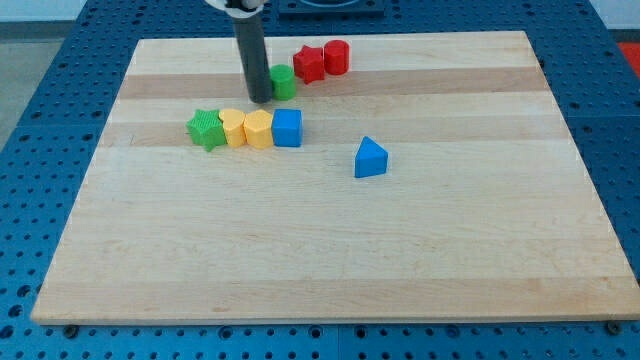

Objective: Separate the green star from the line of blocks

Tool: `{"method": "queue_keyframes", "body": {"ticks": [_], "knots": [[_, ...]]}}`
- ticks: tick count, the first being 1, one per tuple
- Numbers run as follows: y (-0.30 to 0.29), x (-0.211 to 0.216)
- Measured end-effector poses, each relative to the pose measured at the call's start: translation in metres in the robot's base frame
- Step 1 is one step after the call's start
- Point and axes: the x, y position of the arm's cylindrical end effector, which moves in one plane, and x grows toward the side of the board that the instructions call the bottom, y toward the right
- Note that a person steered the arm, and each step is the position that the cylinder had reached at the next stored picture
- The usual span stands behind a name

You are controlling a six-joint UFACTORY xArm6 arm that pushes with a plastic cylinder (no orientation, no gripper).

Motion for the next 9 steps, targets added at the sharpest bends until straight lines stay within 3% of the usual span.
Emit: {"method": "queue_keyframes", "body": {"ticks": [2, 3, 6, 9], "knots": [[0.019, -0.033], [0.016, -0.022], [-0.098, 0.006], [-0.117, 0.098]]}}
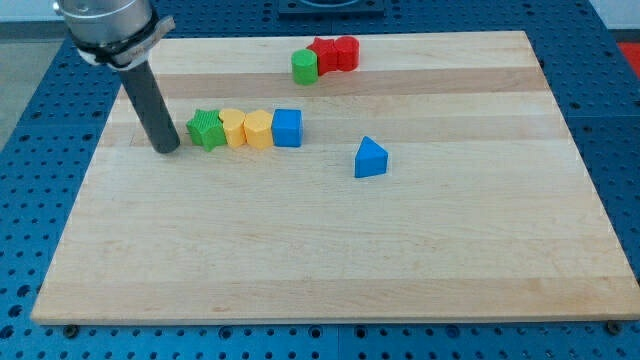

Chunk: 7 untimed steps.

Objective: Separate the green star from the line of blocks

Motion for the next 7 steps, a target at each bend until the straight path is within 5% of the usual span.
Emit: {"method": "queue_keyframes", "body": {"ticks": [7], "knots": [[0.057, -0.129]]}}
